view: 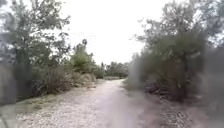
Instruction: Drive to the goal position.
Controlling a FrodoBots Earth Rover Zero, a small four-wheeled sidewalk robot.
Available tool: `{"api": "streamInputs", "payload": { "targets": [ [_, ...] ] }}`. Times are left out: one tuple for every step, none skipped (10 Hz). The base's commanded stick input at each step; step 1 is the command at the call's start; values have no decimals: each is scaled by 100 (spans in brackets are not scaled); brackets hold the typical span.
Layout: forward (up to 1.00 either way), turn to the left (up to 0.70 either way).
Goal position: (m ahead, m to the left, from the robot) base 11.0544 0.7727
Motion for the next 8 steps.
{"api": "streamInputs", "payload": {
  "targets": [
    [45, 0],
    [45, 0],
    [45, 0],
    [45, 0],
    [45, 0],
    [45, 0],
    [45, 0],
    [45, 0]
  ]
}}
